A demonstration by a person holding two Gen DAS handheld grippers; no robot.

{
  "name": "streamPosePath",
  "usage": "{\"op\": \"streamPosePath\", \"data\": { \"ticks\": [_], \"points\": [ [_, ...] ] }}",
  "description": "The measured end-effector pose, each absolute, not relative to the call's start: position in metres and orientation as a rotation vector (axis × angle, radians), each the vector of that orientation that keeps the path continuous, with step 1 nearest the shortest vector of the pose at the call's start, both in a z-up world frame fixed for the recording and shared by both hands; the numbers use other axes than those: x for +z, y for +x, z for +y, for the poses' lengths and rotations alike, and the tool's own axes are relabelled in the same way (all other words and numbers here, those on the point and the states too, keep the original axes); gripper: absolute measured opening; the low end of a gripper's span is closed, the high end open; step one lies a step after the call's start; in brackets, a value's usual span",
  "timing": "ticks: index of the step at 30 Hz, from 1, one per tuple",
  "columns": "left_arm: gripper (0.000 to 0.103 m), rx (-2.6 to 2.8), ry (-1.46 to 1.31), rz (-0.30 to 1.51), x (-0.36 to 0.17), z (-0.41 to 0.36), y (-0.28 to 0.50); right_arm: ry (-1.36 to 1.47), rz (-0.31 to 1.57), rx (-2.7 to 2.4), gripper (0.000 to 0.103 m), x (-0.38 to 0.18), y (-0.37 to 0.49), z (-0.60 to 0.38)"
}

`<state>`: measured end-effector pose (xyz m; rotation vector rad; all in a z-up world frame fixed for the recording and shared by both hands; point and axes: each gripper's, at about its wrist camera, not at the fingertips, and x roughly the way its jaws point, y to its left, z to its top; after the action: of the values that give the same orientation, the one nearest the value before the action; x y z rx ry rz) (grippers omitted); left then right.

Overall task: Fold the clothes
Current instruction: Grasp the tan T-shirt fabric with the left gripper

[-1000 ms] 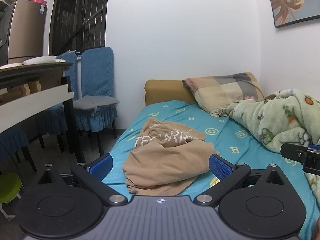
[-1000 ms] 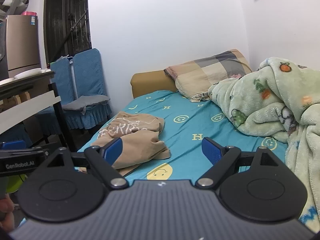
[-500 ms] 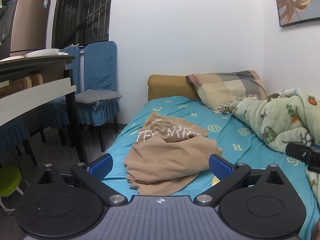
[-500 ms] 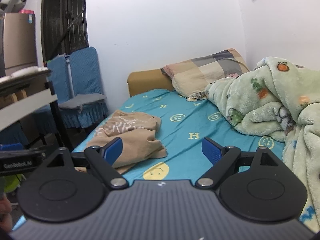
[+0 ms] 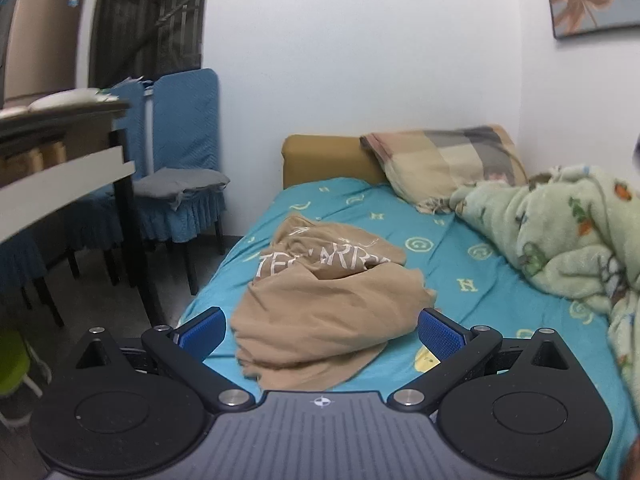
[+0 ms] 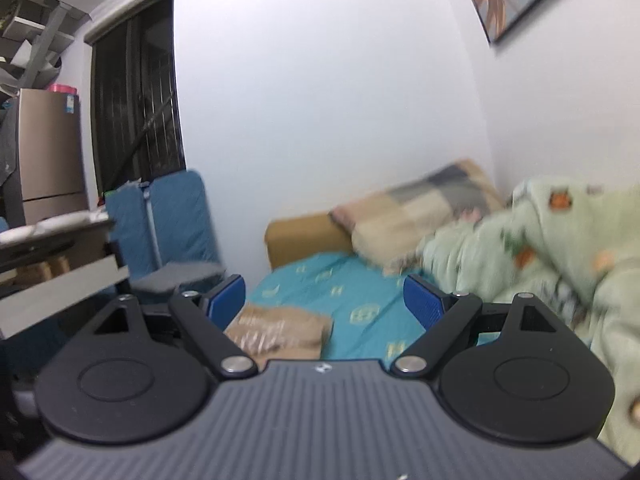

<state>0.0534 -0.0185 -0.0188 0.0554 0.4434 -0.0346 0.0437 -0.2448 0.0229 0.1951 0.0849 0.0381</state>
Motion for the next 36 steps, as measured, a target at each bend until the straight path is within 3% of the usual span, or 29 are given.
{"op": "streamPosePath", "data": {
  "ticks": [5,21,24,27,29,36],
  "points": [
    [0.103,-0.06,0.087,0.495,-0.029,-0.044,0.123,0.231,0.13,0.095,0.088,0.03,0.07,-0.268],
    [0.091,0.038,-0.052,0.71,-0.129,-0.154,0.509,0.45,0.478,-0.056,0.088,-0.104,0.179,-0.31],
    [0.078,0.121,0.018,0.769,-0.156,-0.161,0.555,0.466,0.513,-0.048,0.087,-0.124,0.198,-0.306],
    [0.054,0.137,-0.028,0.778,-0.173,-0.151,0.571,0.466,0.554,-0.058,0.087,-0.139,0.209,-0.303],
    [0.017,0.105,-0.076,0.755,-0.173,-0.144,0.567,0.487,0.553,-0.067,0.087,-0.144,0.21,-0.305],
    [0.011,-0.067,-0.147,0.683,-0.111,-0.126,0.488,0.438,0.448,-0.138,0.087,-0.13,0.207,-0.311]
  ]
}}
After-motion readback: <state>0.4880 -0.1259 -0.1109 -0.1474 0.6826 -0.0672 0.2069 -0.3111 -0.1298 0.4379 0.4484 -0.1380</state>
